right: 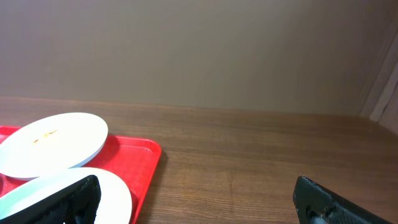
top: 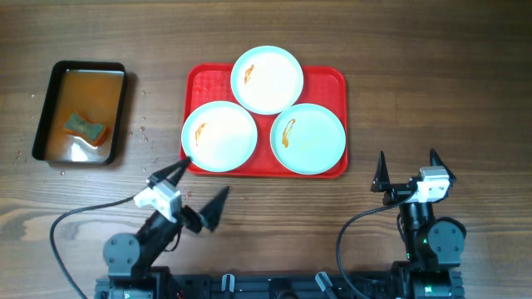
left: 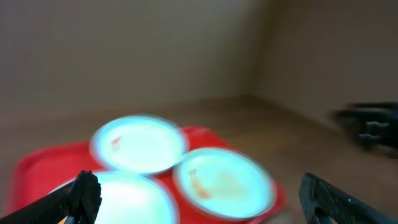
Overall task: Clean dirty plates on tray and stack at the side
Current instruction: 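Move the left gripper over the black water tray to the sponge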
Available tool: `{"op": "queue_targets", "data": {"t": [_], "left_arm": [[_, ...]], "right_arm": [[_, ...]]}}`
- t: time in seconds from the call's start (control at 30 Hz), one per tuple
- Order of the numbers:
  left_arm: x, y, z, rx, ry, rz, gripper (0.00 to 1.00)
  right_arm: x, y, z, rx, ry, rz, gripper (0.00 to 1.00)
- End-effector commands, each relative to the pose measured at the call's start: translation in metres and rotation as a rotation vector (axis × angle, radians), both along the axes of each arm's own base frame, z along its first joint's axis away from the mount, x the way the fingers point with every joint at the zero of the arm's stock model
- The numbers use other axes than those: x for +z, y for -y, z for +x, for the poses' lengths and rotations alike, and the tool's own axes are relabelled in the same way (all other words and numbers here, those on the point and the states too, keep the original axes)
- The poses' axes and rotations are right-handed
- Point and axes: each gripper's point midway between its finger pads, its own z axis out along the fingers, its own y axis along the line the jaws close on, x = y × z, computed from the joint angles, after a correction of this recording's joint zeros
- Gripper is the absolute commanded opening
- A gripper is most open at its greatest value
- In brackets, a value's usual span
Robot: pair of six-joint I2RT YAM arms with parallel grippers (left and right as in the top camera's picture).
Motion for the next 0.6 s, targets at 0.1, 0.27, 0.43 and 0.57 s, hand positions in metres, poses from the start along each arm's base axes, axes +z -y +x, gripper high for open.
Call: {"op": "queue_targets", "data": {"t": [0.1,0.27,0.43,0.57], "left_arm": [[0.055,0.032,-0.052,-0.295,0.257,-0.017,1.00],[0.066,0.026,-0.047,-0.235,0.290,-0.034,1.00],[0.101,0.000,-0.026,-0.048,0.275,0.007,1.00],[0.112,-0.056,0.029,0.249,-0.128,0.037,1.00]], "right_arm": [[0.000,-0.001,0.000,0.008,0.003,-0.018,1.00],[0.000,-0.001,0.000,0.008,0.003,-0.018,1.00],[0.000,-0.001,0.000,0.008,0.003,-0.017,1.00],[0.000,-0.001,0.000,0.008,0.003,-0.018,1.00]]}}
